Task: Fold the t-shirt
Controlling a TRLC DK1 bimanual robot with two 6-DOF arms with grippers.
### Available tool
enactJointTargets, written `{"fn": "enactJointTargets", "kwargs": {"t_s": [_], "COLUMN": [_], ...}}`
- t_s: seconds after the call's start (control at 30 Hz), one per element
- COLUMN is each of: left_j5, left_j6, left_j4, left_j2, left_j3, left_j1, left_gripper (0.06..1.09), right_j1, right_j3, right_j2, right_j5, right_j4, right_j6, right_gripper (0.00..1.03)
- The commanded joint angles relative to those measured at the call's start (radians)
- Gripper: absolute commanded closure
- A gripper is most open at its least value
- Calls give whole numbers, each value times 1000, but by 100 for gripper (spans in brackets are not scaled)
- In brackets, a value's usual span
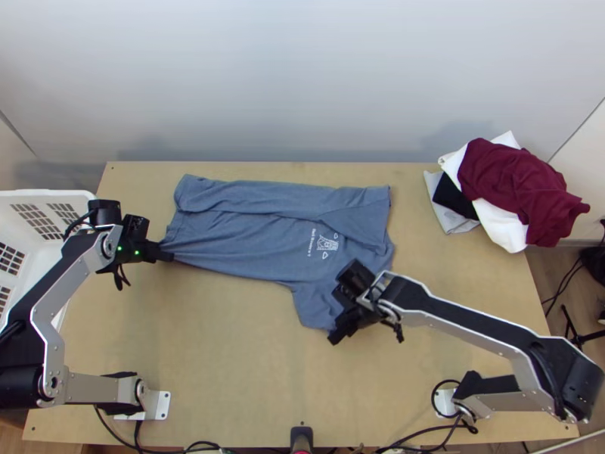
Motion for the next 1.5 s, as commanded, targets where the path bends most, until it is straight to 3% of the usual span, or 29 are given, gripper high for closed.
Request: {"fn": "enactJointTargets", "kwargs": {"t_s": [0.0, 0.17, 0.33, 0.67, 0.83, 1.07, 1.47], "left_j5": [-3, -2, -2, -12, -78, -78, -95], "left_j6": [11, -2, -13, -110, -200, -226, -277], "left_j4": [0, -50, -93, -176, -182, -334, -377], "left_j2": [-10, -13, 2, 189, 385, 649, 839], "left_j3": [34, 122, 201, 471, 700, 1017, 1116], "left_j1": [12, 16, -14, -45, -46, -85, -229], "left_gripper": [105, 105, 105, 105, 105, 102, 100], "right_j1": [-133, -328, -438, -625, -677, -703, -693], "right_j3": [140, 293, 406, 676, 773, 819, 704], "right_j2": [-88, -133, -93, 165, 289, 427, 556], "right_j5": [27, 25, 24, 2, -11, -11, -7], "right_j4": [-106, -136, -90, -89, -81, -79, -3], "right_j6": [-58, -98, -158, -262, -285, -334, -361], "right_gripper": [100, 100, 100, 100, 100, 100, 100]}}
